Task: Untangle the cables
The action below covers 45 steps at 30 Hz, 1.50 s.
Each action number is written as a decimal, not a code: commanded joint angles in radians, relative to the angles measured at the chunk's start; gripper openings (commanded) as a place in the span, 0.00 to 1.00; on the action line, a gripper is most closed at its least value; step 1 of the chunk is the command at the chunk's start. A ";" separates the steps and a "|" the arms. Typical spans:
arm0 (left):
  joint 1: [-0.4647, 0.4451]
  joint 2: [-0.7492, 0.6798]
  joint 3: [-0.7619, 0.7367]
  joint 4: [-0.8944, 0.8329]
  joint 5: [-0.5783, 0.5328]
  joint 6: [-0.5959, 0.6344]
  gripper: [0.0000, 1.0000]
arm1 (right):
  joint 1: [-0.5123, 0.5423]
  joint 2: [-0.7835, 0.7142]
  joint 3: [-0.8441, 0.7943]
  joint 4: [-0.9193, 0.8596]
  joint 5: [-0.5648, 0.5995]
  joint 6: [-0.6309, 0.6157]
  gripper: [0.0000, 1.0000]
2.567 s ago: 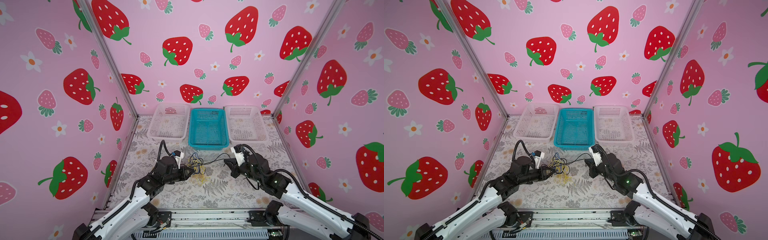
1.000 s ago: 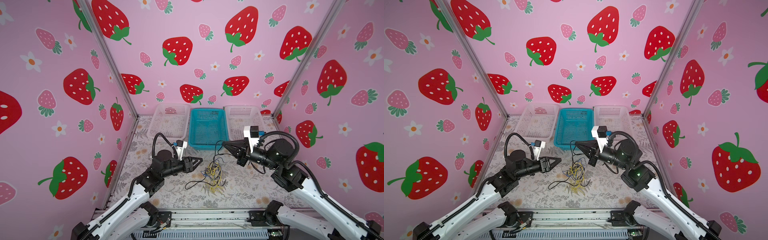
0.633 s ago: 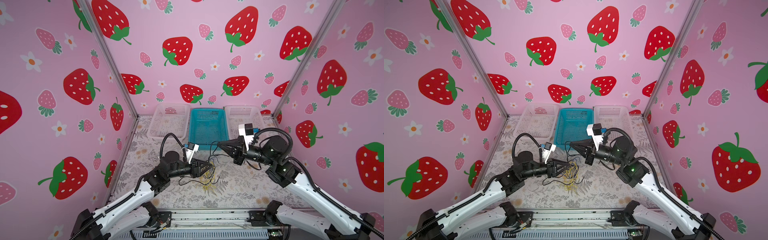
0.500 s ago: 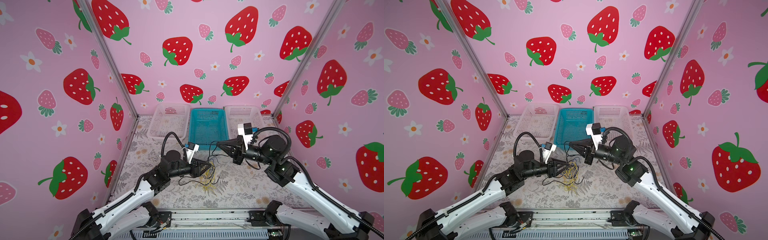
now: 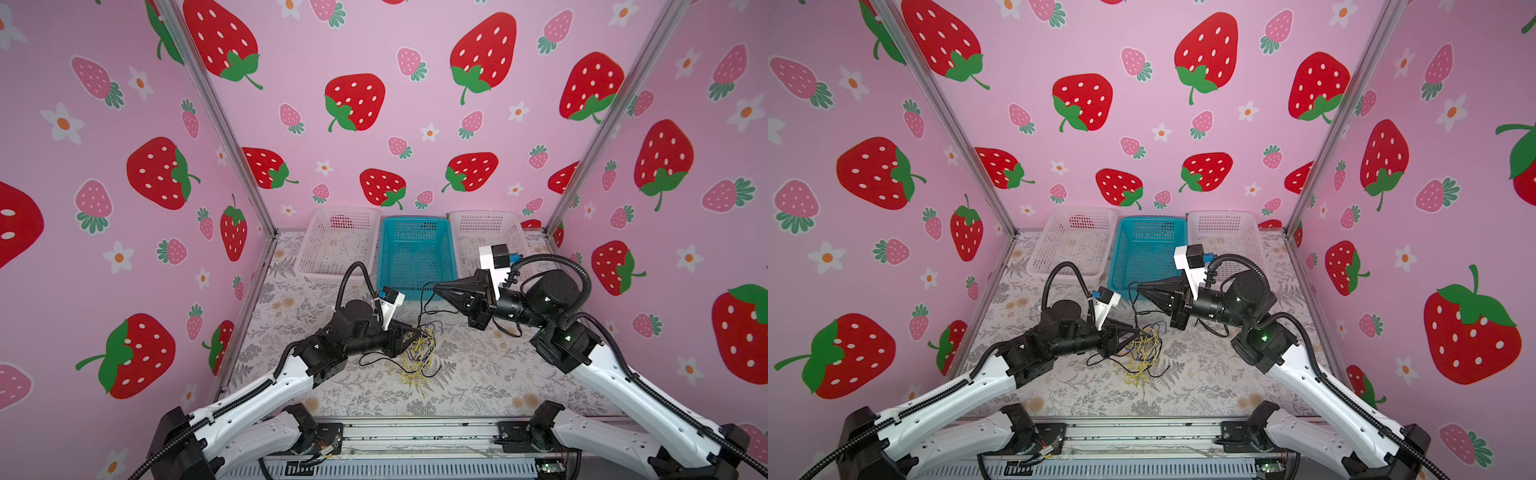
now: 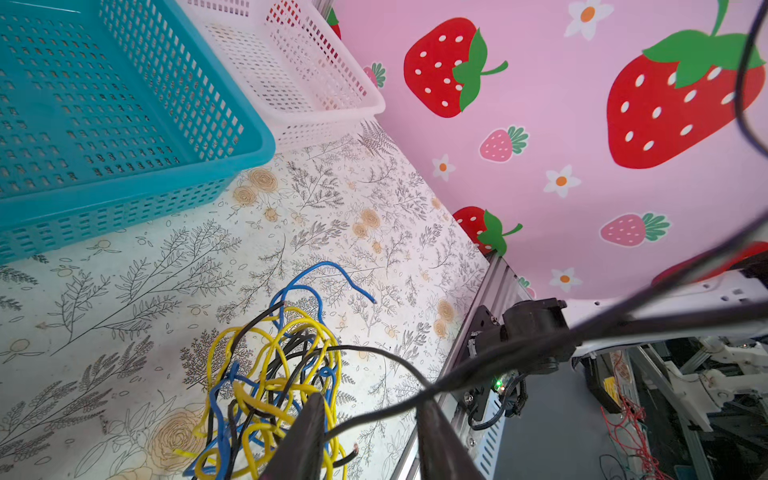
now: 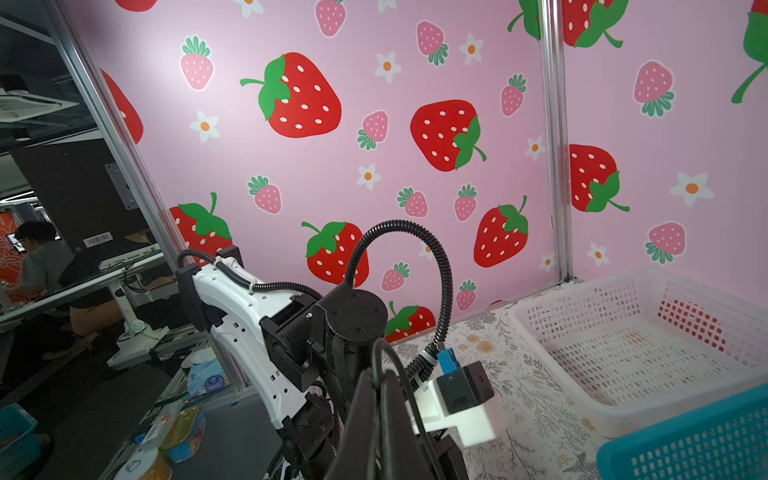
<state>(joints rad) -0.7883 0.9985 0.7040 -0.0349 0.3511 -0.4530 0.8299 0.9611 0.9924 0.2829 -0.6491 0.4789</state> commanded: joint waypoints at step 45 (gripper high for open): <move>0.122 0.013 0.303 -0.251 -0.023 -0.381 0.00 | -0.020 -0.097 -0.420 -0.234 0.363 -0.117 0.72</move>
<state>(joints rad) -0.6716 1.0126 0.9508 -0.3122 0.3145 -0.7738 0.7567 0.8753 0.5655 0.0799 -0.2653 0.4198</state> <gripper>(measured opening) 0.061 0.713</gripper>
